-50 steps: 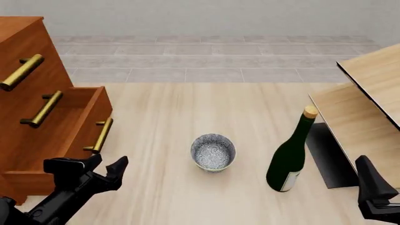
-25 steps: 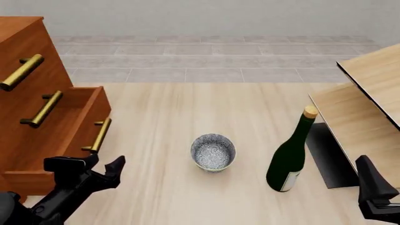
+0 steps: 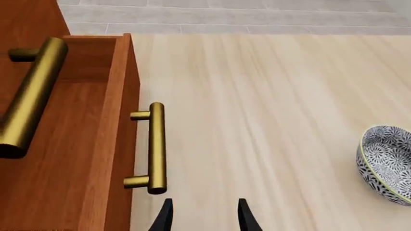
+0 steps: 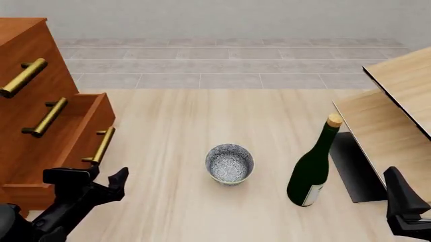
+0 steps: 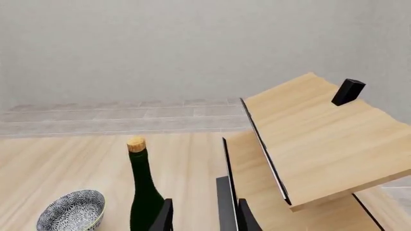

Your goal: Close the bottom drawer of the cabinet.

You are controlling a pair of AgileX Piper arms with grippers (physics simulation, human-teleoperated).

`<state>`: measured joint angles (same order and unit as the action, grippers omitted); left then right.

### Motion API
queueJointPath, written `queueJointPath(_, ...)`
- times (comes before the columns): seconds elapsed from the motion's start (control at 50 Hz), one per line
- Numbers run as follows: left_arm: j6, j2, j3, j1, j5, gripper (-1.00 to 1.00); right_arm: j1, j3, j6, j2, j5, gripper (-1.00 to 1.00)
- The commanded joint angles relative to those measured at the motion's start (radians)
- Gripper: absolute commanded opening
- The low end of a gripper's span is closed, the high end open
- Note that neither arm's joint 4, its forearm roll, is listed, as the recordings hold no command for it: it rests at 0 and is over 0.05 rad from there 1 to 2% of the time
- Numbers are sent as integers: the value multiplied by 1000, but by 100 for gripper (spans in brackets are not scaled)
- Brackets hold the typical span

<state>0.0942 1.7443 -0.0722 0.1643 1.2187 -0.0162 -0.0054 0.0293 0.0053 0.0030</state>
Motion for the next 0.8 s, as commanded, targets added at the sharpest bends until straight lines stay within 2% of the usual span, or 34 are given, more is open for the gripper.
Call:
queueJointPath(0.02, -20, -6, -1, -34, 1, 100, -2, 1, 2, -1, -1, 100)
queueJointPath(0.8, -55, 2, -9, -88, 1, 100, -3, 0, 4, -2, -4, 100)
